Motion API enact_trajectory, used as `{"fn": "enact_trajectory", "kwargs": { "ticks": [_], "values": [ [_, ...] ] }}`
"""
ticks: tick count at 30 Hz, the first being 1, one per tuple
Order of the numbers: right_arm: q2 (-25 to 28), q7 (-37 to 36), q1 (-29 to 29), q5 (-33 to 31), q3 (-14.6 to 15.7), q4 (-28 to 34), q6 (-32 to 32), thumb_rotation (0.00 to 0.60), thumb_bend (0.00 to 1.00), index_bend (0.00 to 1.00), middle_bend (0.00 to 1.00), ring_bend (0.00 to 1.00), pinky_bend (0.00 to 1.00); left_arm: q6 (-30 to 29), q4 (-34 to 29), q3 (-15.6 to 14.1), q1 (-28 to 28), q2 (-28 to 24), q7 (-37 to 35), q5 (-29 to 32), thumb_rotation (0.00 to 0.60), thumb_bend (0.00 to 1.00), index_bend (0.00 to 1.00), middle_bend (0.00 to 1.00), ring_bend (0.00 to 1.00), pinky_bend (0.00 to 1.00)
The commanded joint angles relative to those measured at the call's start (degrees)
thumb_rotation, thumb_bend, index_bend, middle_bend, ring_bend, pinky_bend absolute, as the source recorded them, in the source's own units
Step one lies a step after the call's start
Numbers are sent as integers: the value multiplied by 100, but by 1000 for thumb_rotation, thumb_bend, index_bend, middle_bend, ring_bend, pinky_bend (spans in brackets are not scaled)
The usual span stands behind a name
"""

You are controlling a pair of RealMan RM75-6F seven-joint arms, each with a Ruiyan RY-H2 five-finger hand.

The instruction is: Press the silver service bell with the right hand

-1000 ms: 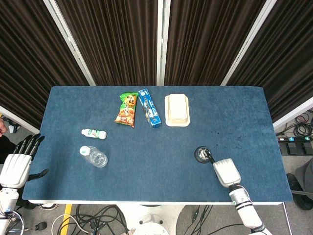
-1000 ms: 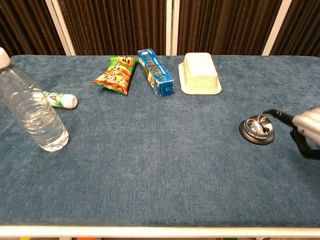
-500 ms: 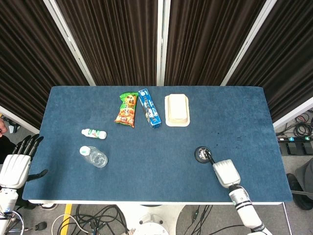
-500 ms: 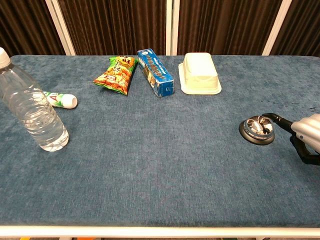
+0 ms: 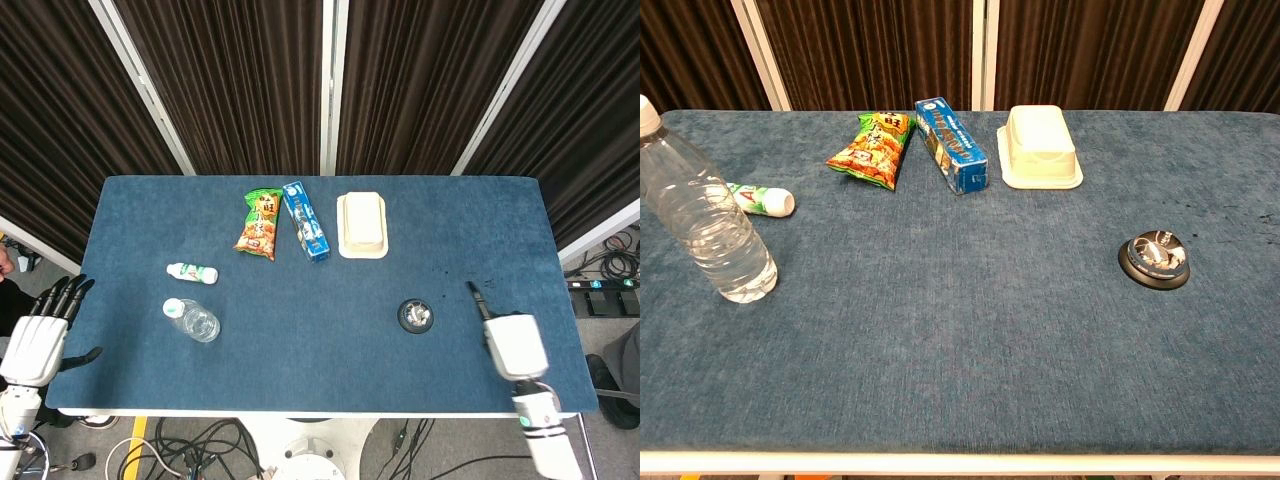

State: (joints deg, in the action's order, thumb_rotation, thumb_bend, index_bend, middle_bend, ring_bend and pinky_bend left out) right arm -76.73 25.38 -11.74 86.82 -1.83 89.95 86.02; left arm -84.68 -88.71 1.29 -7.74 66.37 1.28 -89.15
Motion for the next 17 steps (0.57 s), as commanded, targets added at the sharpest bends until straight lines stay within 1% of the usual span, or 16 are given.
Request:
{"fn": "enact_trajectory", "kwargs": {
  "ticks": [1, 2, 3, 4, 5, 6, 7, 8, 10, 12, 17],
  "values": [
    [371, -727, 479, 237, 24, -273, 690, 600, 973, 39, 761, 707, 698, 4, -84, -6, -20, 10, 98, -42, 600, 20, 66, 36, 0, 155],
    [429, -894, 558, 207, 16, -345, 783, 600, 902, 46, 721, 647, 647, 5, -127, -7, -26, 4, 136, -55, 600, 20, 66, 36, 0, 155],
    [496, -1051, 629, 153, 14, -404, 830, 600, 751, 50, 643, 536, 547, 1, -169, -6, -31, -5, 178, -68, 600, 20, 66, 35, 0, 154],
    [595, -1241, 710, 12, -1, -439, 816, 600, 555, 44, 508, 362, 394, -4, -223, -1, -36, -15, 230, -77, 600, 20, 66, 36, 0, 155],
    [667, -1368, 756, -120, -30, -436, 779, 600, 369, 32, 344, 185, 226, -1, -259, 1, -40, -22, 256, -76, 600, 20, 66, 36, 0, 155],
    [735, -1580, 795, -243, -89, -445, 758, 600, 244, 19, 212, 73, 113, 8, -293, 2, -44, -28, 285, -74, 600, 20, 66, 36, 0, 154],
    [758, -1777, 820, -309, -132, -471, 755, 600, 148, 6, 93, 7, 30, 17, -306, -1, -46, -30, 308, -70, 600, 20, 66, 36, 0, 155],
    [775, -1973, 846, -363, -159, -496, 736, 600, 78, 0, 25, 0, 0, 30, -310, -6, -45, -29, 329, -61, 600, 20, 66, 36, 0, 155],
    [835, -2140, 895, -551, -198, -503, 616, 600, 30, 0, 1, 0, 0, 61, -310, -16, -44, -18, 341, -34, 600, 20, 66, 36, 0, 154],
    [883, -2080, 907, -686, -230, -439, 500, 600, 4, 0, 0, 0, 0, 79, -301, -22, -46, -6, 343, -25, 600, 19, 66, 35, 0, 154],
    [924, -1905, 872, -614, -226, -334, 398, 600, 0, 0, 0, 0, 0, 45, -261, -24, -35, 34, 318, -43, 600, 19, 66, 36, 0, 154]
  ]
}}
